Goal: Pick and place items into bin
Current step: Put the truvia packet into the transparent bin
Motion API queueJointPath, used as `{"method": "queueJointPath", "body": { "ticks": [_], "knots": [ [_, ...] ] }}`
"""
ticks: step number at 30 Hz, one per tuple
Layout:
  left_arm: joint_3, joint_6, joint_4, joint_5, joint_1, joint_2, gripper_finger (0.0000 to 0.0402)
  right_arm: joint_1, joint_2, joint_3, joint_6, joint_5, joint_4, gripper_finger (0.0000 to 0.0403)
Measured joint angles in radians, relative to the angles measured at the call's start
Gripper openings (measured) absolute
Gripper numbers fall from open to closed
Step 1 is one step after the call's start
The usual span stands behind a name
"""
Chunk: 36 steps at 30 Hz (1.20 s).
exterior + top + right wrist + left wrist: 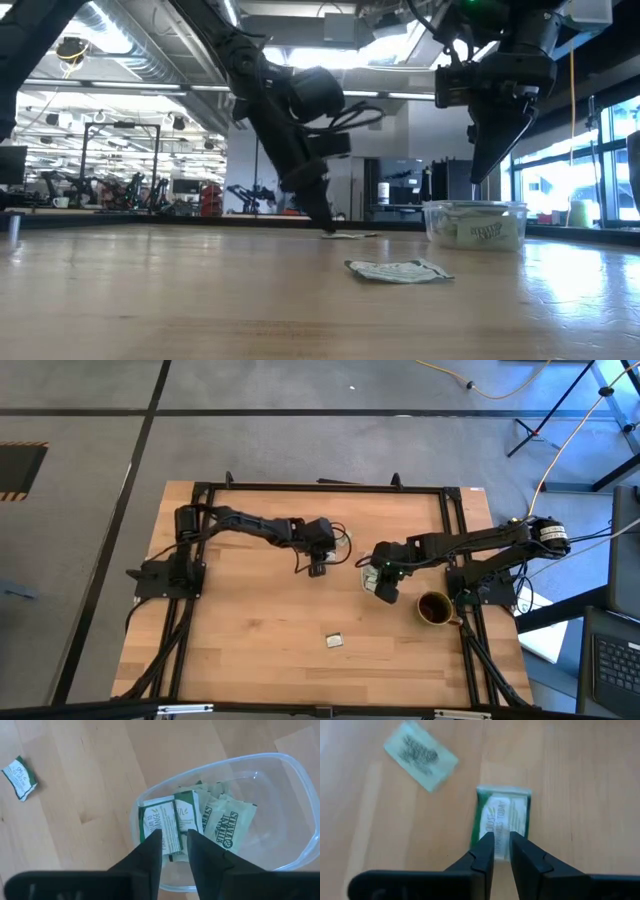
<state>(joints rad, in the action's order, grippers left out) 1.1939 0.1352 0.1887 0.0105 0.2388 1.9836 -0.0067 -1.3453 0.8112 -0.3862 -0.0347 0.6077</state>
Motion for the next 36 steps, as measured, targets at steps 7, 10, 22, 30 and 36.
{"method": "queueJointPath", "body": {
  "ticks": [7, 10, 22, 30, 36],
  "knots": [
    [0.003, 0.022, 0.008, 0.007, 0.0, 0.024, 0.0026, 0.0, 0.0, 0.0, 0.002, 0.0, -0.006, 0.0095],
    [0.004, 0.028, 0.014, 0.006, 0.0, 0.025, 0.0013, 0.0, 0.0, 0.0, 0.002, 0.0, -0.007, 0.0095],
    [0.0, 0.029, 0.032, -0.012, -0.018, 0.009, 0.0002, 0.0, 0.0, 0.0, -0.023, 0.0, -0.068, 0.0095],
    [-0.004, 0.111, 0.048, -0.15, -0.08, -0.033, 0.0001, 0.0, 0.0, 0.0, 0.005, -0.001, -0.101, 0.0095],
    [-0.003, 0.145, 0.019, -0.249, -0.132, -0.036, 0.0001, 0.0, 0.0, 0.0, 0.024, -0.001, -0.103, 0.0095]
  ]
}}
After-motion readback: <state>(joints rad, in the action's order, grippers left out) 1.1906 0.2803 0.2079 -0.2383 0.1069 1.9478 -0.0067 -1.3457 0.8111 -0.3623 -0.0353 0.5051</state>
